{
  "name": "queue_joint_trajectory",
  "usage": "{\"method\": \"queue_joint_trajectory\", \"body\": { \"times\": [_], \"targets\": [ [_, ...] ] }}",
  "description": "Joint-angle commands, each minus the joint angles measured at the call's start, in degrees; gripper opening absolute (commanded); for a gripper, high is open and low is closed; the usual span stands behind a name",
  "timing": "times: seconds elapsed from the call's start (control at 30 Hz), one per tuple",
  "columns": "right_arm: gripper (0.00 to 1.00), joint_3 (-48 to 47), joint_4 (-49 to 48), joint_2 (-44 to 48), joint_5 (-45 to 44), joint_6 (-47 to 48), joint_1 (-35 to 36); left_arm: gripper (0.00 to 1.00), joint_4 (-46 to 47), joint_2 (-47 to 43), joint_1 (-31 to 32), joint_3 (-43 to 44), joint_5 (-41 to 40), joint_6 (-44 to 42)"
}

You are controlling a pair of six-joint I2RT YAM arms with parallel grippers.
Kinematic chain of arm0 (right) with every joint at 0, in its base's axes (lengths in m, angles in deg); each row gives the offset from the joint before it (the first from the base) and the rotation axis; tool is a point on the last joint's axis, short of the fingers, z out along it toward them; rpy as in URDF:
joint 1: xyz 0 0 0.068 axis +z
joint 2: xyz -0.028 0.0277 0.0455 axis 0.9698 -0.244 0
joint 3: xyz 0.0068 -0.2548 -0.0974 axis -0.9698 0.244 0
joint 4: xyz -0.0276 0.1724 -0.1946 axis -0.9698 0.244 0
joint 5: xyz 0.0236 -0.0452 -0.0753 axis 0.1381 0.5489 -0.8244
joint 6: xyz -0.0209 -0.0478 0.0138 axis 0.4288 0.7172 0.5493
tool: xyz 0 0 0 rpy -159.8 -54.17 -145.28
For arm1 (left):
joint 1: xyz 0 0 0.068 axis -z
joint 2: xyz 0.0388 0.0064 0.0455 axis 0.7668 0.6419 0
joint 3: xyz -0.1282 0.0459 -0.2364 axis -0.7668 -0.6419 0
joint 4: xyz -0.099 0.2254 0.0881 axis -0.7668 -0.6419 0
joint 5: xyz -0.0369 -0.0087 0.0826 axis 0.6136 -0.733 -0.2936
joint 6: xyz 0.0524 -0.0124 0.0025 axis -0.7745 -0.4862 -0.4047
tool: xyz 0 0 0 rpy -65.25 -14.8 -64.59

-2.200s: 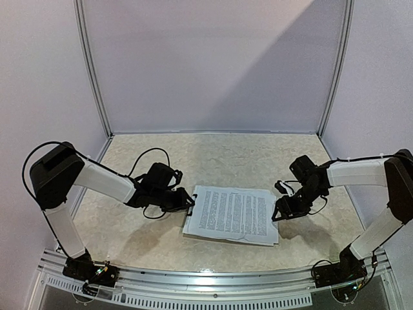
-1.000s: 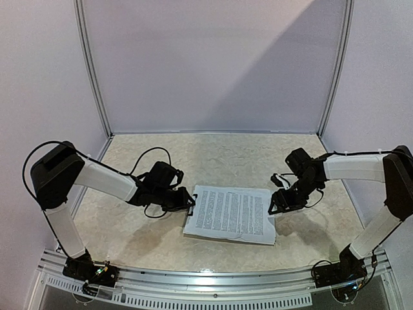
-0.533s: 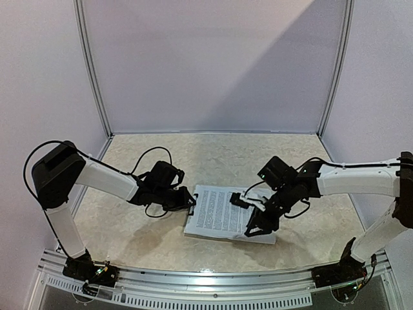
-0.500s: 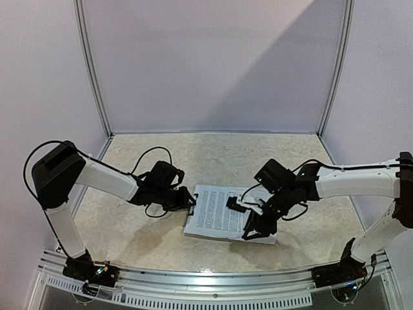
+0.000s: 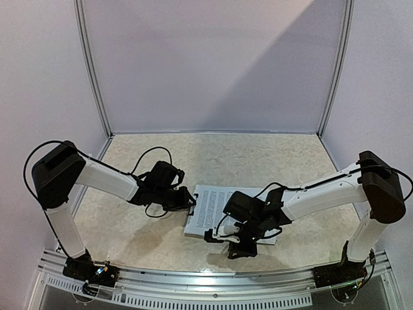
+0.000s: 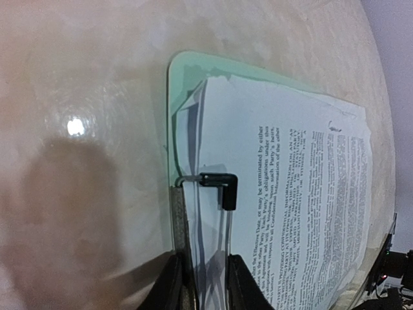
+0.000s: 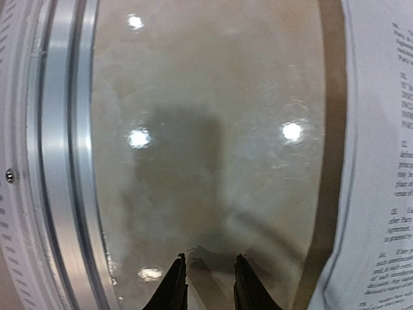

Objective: Put the files into the folder

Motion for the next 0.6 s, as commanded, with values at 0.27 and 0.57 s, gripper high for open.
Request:
{"method": "queue_joint_trajectory", "body": {
  "times": [0.27, 0.57],
  "targets": [
    [0.24, -4.0, -1.5, -6.3, -11.2, -1.5, -3.6, 0.00, -5.9, 2.4, 1.1, -2.8, 0.9, -0.5],
    [0.24, -4.7, -1.3, -6.7, -8.8, 0.2, -3.6, 0.00, -5.4, 2.3, 1.2, -3.4, 0.8, -0.5]
  ]
}}
